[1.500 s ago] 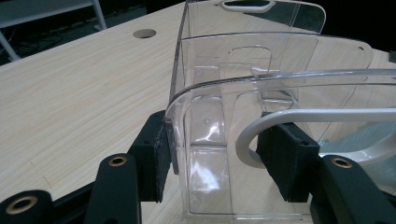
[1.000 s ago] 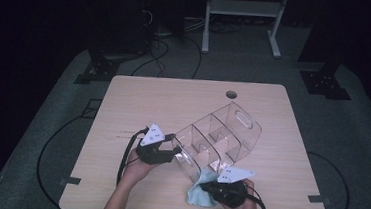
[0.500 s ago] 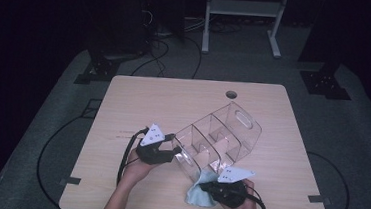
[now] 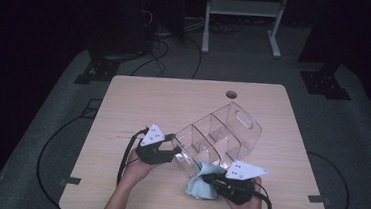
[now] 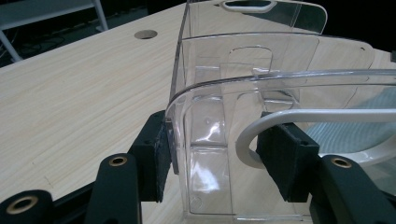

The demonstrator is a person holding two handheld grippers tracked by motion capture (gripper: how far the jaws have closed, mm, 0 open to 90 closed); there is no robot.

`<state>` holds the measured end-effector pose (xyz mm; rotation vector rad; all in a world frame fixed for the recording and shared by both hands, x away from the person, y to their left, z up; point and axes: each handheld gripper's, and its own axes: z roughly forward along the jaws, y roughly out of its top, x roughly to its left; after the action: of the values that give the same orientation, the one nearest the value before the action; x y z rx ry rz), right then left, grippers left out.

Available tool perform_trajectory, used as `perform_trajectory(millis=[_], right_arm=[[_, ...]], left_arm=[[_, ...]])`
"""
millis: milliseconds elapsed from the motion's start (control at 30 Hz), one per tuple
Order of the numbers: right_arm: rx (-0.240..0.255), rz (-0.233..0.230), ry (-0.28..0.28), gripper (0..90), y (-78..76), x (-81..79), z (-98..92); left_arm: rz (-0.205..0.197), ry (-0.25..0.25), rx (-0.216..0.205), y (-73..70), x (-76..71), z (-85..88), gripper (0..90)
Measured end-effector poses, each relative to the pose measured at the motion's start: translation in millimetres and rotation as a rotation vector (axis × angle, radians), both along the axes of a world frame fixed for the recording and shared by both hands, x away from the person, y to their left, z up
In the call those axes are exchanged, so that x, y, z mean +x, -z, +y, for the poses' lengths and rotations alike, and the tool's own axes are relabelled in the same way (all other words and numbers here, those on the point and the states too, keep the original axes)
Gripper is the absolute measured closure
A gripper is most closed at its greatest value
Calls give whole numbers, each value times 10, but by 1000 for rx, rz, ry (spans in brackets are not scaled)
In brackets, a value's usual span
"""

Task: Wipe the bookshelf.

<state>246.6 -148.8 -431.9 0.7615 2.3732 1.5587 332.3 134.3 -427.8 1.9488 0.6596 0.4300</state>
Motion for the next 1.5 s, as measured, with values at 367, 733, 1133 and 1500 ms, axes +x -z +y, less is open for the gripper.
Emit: perform_trajectory(millis=[367, 733, 1133, 1500], right_arm=[[-60, 57, -2, 860, 253, 29, 49], [-39, 41, 2, 860, 209, 15, 34], [5, -6, 7, 860, 16, -9, -1], [-29, 34, 0, 860, 175, 9, 40]], left_arm=[[1, 1, -7, 2, 3, 0, 458], [0, 0, -5, 2, 1, -2, 459], [-1, 2, -1, 1, 1, 1, 459], [3, 1, -9, 4, 7, 6, 460]])
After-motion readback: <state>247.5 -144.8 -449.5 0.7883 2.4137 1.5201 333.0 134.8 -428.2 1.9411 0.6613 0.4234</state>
